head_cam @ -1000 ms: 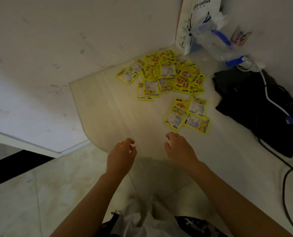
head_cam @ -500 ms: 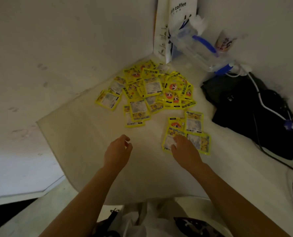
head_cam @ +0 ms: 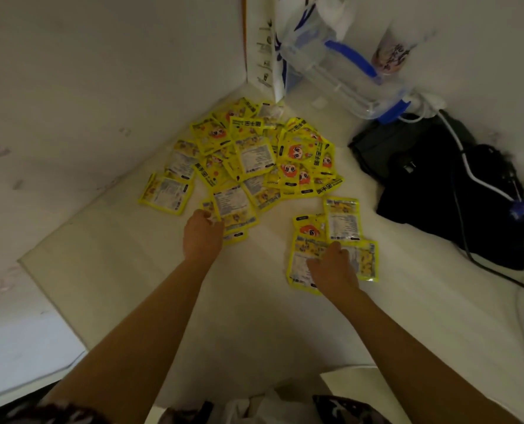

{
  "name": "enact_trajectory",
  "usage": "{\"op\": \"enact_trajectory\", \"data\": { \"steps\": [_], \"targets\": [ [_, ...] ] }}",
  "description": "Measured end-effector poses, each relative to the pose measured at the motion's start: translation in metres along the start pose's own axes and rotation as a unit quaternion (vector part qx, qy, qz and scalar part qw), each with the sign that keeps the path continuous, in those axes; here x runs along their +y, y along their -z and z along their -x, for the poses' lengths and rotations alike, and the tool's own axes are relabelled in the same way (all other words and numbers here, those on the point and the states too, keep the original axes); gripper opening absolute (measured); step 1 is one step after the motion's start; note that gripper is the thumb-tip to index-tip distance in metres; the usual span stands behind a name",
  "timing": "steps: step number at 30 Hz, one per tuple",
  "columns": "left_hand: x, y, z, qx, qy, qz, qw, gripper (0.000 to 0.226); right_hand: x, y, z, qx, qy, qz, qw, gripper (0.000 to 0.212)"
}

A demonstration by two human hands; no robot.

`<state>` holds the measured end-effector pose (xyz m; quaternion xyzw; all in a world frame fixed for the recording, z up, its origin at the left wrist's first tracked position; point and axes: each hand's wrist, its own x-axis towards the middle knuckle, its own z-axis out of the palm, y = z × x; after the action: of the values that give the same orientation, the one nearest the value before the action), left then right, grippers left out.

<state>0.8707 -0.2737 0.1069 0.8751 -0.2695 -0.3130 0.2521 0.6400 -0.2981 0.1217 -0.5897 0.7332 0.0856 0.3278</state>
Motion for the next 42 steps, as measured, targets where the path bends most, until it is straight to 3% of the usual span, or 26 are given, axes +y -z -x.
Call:
{"op": "enact_trajectory", "data": {
  "steps": [6, 12, 18, 22, 25, 30, 37, 40, 42],
  "targets": [
    [0.017, -0.011, -0.026, 0.004, 0.066, 0.002, 0.998, 0.05, -0.002, -0.01, -0.005, -0.003, -0.016, 0.02, 1.0, 0.075],
    [0.029, -0.026, -0.035, 0.01, 0.119, -0.068, 0.991, 0.086, -0.005, -0.019, -0.004, 0.022, -0.02, -0.001, 1.0, 0.082],
    [0.027, -0.032, -0.031, 0.025, 0.11, -0.104, 0.988, 0.064, -0.005, -0.026, -0.007, 0.026, -0.018, -0.03, 0.999, 0.092],
    [0.02, -0.031, -0.022, 0.003, 0.094, -0.074, 0.993, 0.055, -0.003, -0.028, -0.01, 0.013, -0.026, -0.072, 0.997, 0.079],
    [0.014, -0.03, -0.014, -0.005, 0.084, -0.054, 0.995, 0.052, -0.004, -0.026, -0.007, 0.017, -0.03, -0.035, 0.999, 0.077],
    [0.007, -0.025, 0.001, -0.022, 0.037, -0.02, 0.999, 0.021, 0.001, -0.023, -0.005, -0.003, -0.011, -0.017, 1.0, 0.074],
    [-0.01, -0.004, 0.014, -0.037, 0.036, 0.028, 0.998, 0.017, 0.015, -0.006, -0.005, -0.049, 0.094, -0.131, 0.986, 0.044],
    [-0.017, 0.003, 0.014, -0.026, 0.053, 0.069, 0.996, 0.019, 0.026, 0.011, -0.008, -0.046, 0.125, -0.119, 0.984, 0.032],
    [-0.019, 0.005, 0.012, -0.017, 0.064, 0.093, 0.993, 0.022, 0.034, 0.026, -0.013, -0.029, 0.131, -0.101, 0.986, 0.035]
  ]
}}
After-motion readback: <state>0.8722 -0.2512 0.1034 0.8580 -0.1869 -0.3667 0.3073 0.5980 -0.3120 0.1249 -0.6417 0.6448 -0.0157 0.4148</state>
